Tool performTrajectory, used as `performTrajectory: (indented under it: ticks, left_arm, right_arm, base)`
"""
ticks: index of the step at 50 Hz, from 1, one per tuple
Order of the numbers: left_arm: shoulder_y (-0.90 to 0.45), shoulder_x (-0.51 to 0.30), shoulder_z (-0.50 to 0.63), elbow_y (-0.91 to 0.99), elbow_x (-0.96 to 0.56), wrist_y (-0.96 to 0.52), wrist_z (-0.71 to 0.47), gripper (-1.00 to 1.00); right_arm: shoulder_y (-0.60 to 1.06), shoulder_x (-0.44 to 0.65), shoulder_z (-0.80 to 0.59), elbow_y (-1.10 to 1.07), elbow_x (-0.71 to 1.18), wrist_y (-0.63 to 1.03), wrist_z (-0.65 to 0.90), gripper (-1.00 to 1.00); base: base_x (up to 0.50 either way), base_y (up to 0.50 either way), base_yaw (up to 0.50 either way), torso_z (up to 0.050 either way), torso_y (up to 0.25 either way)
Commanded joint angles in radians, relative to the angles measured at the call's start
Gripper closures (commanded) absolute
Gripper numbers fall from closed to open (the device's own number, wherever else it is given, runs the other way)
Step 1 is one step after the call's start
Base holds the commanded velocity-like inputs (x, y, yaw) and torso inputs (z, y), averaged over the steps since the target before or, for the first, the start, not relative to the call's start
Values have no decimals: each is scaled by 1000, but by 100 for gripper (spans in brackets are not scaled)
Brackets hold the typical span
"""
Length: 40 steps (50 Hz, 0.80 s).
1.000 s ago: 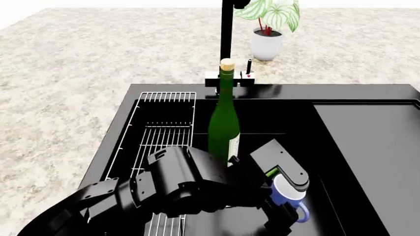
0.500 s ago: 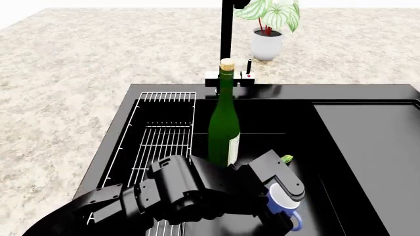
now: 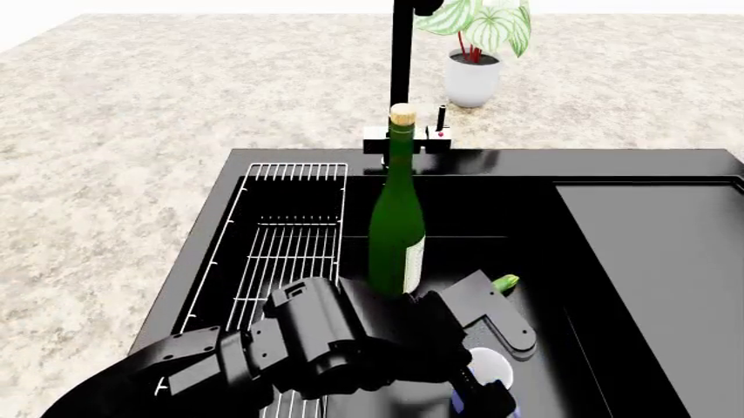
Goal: Pick the bottle and mug and place them in the sink. Then turn on the water.
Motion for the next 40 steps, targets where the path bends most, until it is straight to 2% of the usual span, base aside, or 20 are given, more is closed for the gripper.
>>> performTrajectory:
  ticks: [1, 40]
  left_arm:
    - [8, 5, 15, -6, -42, -3, 0, -100]
    - [-108, -128, 21, 100, -92, -105, 13, -100]
  right_arm:
    - [-5, 0, 8, 1, 3, 2, 3, -100]
    - [-12, 0, 42, 1, 11, 11, 7, -100]
  base:
    - [0, 0, 0, 0, 0]
    - [0, 0, 0, 0, 0]
